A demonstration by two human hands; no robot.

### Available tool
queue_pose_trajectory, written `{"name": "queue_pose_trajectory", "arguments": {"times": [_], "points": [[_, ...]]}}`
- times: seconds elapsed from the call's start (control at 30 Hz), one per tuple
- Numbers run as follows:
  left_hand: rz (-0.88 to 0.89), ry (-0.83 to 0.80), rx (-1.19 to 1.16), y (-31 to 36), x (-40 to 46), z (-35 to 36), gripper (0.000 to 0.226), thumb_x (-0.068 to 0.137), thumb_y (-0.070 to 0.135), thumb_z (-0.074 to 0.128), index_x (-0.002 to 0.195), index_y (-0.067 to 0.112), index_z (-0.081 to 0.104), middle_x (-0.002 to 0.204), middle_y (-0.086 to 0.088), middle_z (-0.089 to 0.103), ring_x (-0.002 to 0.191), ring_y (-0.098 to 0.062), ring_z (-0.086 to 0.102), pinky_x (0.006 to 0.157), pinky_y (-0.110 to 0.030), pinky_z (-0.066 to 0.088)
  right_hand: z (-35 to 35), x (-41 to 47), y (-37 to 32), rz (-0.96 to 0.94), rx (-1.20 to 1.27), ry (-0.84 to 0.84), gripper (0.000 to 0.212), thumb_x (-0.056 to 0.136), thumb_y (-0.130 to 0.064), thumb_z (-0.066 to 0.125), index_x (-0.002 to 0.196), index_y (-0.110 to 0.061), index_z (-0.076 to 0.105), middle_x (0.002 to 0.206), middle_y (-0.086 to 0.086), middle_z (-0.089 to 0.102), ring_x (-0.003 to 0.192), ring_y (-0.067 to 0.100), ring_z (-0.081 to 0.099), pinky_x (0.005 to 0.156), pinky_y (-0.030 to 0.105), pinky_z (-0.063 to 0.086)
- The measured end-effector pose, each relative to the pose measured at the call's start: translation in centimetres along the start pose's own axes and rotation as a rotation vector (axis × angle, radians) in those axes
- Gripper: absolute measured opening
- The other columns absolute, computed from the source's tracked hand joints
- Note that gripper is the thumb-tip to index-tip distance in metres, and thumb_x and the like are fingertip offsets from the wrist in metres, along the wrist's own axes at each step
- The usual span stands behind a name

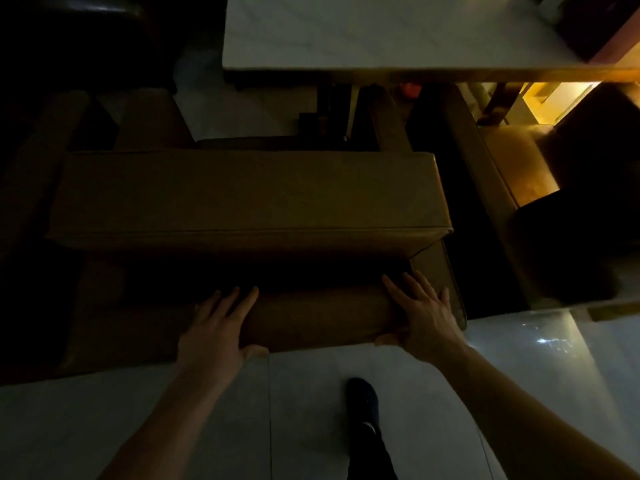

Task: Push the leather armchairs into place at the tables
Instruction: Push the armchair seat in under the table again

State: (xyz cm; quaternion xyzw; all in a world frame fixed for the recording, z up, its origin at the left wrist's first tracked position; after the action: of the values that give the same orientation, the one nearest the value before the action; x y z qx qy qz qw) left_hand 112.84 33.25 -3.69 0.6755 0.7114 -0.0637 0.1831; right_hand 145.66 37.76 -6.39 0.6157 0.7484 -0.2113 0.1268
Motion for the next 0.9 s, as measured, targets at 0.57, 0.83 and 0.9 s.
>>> {"name": "queue_pose_trajectory", "arguments": {"times": [0.57,0.83,0.9], "points": [[-0.011,0.034,-0.035,0.1,3.6,-0.7,0.099,0.079,0.069,0.062,0.154,0.042,0.003,0.164,0.008,0.012,0.149,-0.023,0.006,0.119,-0.047,0.021,-1.9,4.0,1.0,-0.011,0.029,0.051,0.121,0.069,-0.078,0.067,0.155,-0.045,-0.011,0.169,0.007,-0.008,0.152,0.028,-0.02,0.119,0.069,-0.002],[-0.045,0.032,-0.053,-0.1,3.0,-0.6,0.1,0.078,0.066,0.066,0.154,0.044,0.004,0.164,0.008,0.011,0.15,-0.023,0.002,0.122,-0.045,0.012,-1.6,3.3,0.6,0.002,-0.006,0.027,0.122,0.07,-0.082,0.063,0.155,-0.043,-0.015,0.169,0.004,-0.005,0.153,0.029,-0.015,0.12,0.069,0.001],[-0.045,0.026,-0.049,-0.4,2.9,-0.2,0.102,0.078,0.067,0.065,0.153,0.044,0.001,0.165,0.009,0.009,0.151,-0.022,0.0,0.123,-0.045,0.009,-1.3,2.8,0.4,0.0,-0.01,0.025,0.124,0.068,-0.084,0.061,0.154,-0.042,-0.018,0.169,0.005,-0.007,0.153,0.029,-0.017,0.12,0.069,0.001]]}}
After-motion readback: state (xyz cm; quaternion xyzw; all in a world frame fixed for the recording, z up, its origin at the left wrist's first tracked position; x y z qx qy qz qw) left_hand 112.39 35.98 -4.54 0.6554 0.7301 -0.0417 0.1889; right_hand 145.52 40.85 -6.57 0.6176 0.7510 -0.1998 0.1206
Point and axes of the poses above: each hand's wrist, its own x-axis towards the middle knuckle, its own z-axis out of the palm, y = z × x, the point moved 10 cm from there along x, towards the middle knuckle
